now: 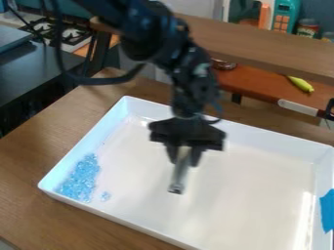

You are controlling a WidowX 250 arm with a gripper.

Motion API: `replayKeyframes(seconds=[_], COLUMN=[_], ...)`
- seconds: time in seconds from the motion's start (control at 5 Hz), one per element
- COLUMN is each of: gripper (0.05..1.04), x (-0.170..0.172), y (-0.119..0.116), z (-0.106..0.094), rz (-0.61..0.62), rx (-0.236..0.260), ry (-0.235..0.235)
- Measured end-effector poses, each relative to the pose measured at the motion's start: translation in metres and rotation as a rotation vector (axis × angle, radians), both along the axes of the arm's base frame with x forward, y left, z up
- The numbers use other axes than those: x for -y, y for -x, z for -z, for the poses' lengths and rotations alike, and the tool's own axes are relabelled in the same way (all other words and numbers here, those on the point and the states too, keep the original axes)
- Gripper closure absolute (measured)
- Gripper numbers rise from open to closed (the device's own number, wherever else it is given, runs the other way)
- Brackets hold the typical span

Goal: Sweep into pile

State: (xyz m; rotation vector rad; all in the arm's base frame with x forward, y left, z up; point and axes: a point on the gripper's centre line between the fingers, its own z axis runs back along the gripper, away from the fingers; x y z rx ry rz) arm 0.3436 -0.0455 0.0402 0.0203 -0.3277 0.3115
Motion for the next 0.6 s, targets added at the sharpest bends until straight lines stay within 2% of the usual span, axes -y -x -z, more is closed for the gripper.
replayKeyframes(seconds=[0.2, 0.4, 0.6], gripper=[0.7, 0.7, 0.7], x=[0.047, 0.093, 0.123], y=[-0.01, -0.02, -0.031], z=[0.008, 0.032, 0.042], rz=[0.058, 0.087, 0.1], rx=[-0.017, -0.048, -0.066], ry=[0.006, -0.031, -0.026])
